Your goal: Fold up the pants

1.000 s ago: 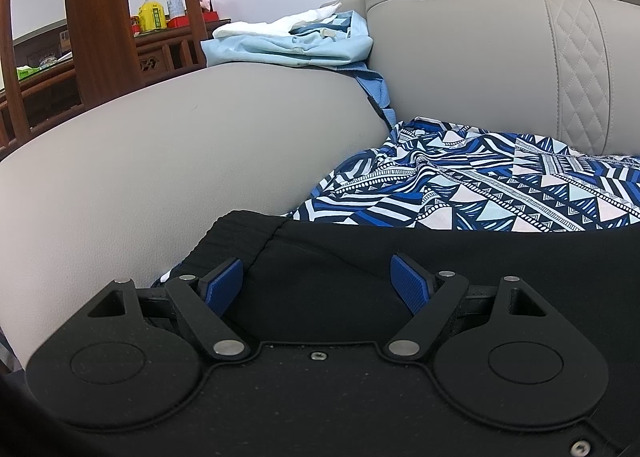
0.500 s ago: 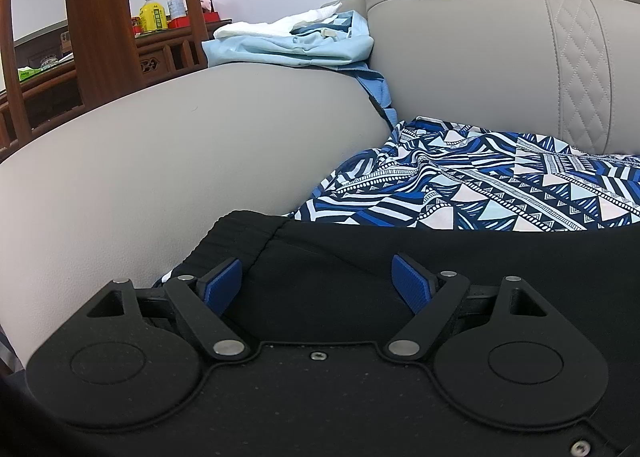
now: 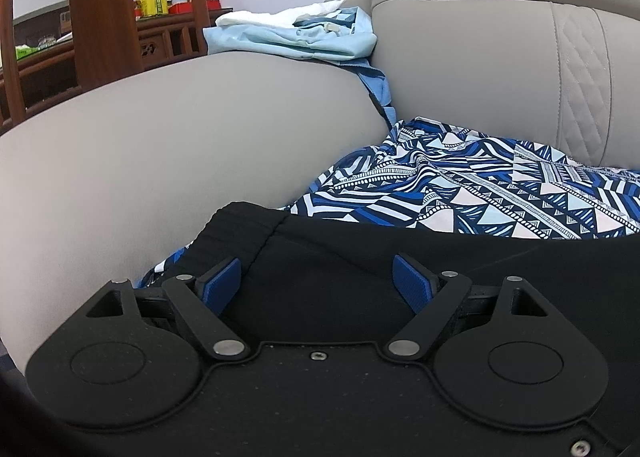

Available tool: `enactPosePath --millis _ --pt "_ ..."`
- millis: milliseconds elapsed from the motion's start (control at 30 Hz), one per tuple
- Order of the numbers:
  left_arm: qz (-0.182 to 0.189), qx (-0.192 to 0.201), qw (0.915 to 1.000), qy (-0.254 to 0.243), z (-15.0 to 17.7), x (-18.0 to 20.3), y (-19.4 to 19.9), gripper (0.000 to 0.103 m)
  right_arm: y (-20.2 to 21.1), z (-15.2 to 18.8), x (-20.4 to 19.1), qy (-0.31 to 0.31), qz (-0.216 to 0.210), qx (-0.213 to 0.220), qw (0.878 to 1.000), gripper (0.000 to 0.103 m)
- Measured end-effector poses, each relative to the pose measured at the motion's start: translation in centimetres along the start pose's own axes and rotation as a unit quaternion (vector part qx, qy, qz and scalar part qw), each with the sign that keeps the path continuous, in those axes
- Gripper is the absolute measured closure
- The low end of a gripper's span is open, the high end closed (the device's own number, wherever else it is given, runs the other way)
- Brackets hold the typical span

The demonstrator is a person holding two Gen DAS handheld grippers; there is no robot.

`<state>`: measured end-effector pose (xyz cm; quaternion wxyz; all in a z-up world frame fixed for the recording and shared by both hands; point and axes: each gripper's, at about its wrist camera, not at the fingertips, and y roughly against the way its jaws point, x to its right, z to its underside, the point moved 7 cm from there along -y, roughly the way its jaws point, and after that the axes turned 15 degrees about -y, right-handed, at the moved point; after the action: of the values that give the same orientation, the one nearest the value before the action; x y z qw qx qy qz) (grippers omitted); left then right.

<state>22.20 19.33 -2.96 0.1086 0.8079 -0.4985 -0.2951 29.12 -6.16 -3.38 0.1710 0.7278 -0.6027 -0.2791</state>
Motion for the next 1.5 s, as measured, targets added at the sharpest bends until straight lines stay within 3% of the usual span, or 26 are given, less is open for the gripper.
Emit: enactPosePath --millis 133,267,400,500,600,667,767,867,933,1000,1067,1167,1300,1500 --pt "0.007 -0.004 0.9999 0.012 0.0 -0.3 -0.2 0.018 -1.7 -2.2 0.6 -0.014 -0.012 -0.043 0.999 0.015" --pt "0.012 -0.005 0.9997 0.019 0.1 -0.5 -0.3 0.018 1.9 -1.9 4.6 -0.065 -0.011 -0.011 0.998 0.013" --pt "0.012 -0.005 0.9997 0.02 0.2 -0.5 -0.3 0.018 8.4 -0.3 13.2 -0.132 0.02 0.027 0.991 0.012" --pt "0.015 -0.005 0.9996 0.023 0.2 -0.5 -0.3 0.018 14.2 1.5 22.0 -0.206 0.077 0.061 0.974 0.012" --pt "0.017 -0.004 0.9995 0.027 0.2 -0.5 -0.2 0.018 20.4 4.7 31.7 -0.323 0.142 0.083 0.932 0.013" --pt "0.015 -0.005 0.9996 0.024 0.2 -0.5 -0.2 0.018 24.7 7.5 37.1 -0.418 0.154 0.111 0.888 0.014" --pt "0.011 -0.004 0.9997 0.02 0.2 -0.4 -0.1 0.018 30.0 11.2 42.2 -0.516 0.152 0.169 0.826 0.014" --pt "0.011 -0.004 0.9997 0.02 0.1 -0.4 -0.1 0.018 33.1 13.8 44.7 -0.546 0.185 0.212 0.789 0.014" --pt "0.01 -0.004 0.9998 0.019 0.1 -0.4 -0.1 0.018 33.7 15.3 46.1 -0.568 0.21 0.216 0.766 0.014" --pt "0.009 -0.004 0.9998 0.018 0.1 -0.4 -0.1 0.018 33.2 15.5 47.3 -0.588 0.202 0.211 0.754 0.014" --pt "0.009 -0.005 0.9998 0.019 0.2 -0.3 -0.1 0.017 32.3 15.1 48.1 -0.589 0.198 0.207 0.755 0.014" --pt "0.008 -0.005 0.9998 0.018 0.1 -0.3 -0.1 0.017 30.9 13.7 49.4 -0.565 0.216 0.203 0.77 0.014" --pt "0.006 -0.005 0.9998 0.017 0.1 -0.2 -0.1 0.017 29.5 12.5 51.1 -0.548 0.207 0.219 0.78 0.014" --pt "0.005 -0.005 0.9999 0.016 0.2 -0.2 -0.1 0.017 27.9 11.2 51.7 -0.47 0.231 0.209 0.826 0.015"
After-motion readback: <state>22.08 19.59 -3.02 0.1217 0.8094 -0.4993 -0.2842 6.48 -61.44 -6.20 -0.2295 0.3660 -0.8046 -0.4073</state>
